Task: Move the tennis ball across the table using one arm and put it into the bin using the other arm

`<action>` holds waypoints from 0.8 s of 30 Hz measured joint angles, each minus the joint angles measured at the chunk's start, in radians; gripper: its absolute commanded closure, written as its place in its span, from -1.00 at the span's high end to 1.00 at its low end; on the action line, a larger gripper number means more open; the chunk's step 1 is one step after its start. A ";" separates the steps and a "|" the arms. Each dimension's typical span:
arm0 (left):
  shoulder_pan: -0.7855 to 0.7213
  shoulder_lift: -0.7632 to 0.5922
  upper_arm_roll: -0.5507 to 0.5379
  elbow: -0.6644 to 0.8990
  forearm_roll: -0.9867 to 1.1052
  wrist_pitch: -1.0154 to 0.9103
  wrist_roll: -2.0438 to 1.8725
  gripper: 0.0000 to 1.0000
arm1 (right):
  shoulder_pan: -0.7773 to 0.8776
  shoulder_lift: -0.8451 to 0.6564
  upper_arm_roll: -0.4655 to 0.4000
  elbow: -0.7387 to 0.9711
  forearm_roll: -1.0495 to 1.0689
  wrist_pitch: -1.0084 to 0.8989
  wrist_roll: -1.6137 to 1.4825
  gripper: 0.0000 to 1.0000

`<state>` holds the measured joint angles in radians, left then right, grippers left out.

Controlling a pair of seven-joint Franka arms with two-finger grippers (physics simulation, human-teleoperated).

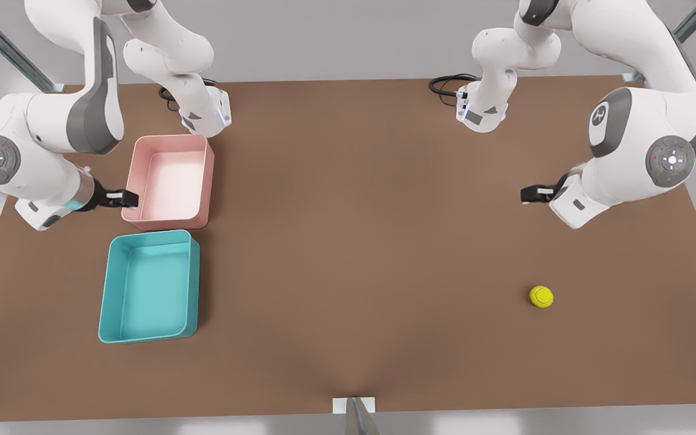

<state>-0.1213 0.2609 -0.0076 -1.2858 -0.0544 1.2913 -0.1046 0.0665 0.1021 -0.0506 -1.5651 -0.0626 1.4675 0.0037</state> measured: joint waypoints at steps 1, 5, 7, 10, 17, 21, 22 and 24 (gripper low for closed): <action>0.000 0.000 0.000 0.000 0.000 0.008 -0.004 1.00 | 0.000 -0.001 0.000 0.001 0.000 0.013 0.003 1.00; 0.003 0.024 0.020 -0.028 0.003 0.053 -0.001 -0.42 | -0.006 0.043 -0.004 0.022 -0.002 0.039 0.013 1.00; 0.030 0.084 0.037 -0.050 0.009 0.110 0.024 -0.57 | -0.002 0.054 -0.004 0.025 -0.001 0.043 0.017 1.00; 0.105 0.205 0.043 -0.066 0.081 0.244 0.138 -0.57 | 0.001 0.063 -0.003 0.026 -0.002 0.054 0.023 1.00; 0.212 0.396 0.044 -0.071 0.212 0.574 0.577 -0.57 | 0.014 0.063 0.000 0.026 -0.003 0.083 0.029 1.00; 0.230 0.439 0.056 -0.068 0.229 0.707 0.889 -0.57 | 0.011 0.065 -0.001 0.026 0.002 0.090 0.032 1.00; 0.229 0.457 0.058 -0.066 0.231 0.731 0.959 -0.57 | 0.011 0.065 -0.001 0.025 0.003 0.091 0.032 1.00; 0.231 0.486 0.059 -0.065 0.232 0.781 1.088 -0.57 | 0.012 0.066 -0.001 0.025 0.007 0.092 0.033 1.00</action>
<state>0.1099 0.7466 0.0515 -1.3513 0.1774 2.0720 0.9838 0.0782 0.1683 -0.0516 -1.5404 -0.0554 1.5598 0.0369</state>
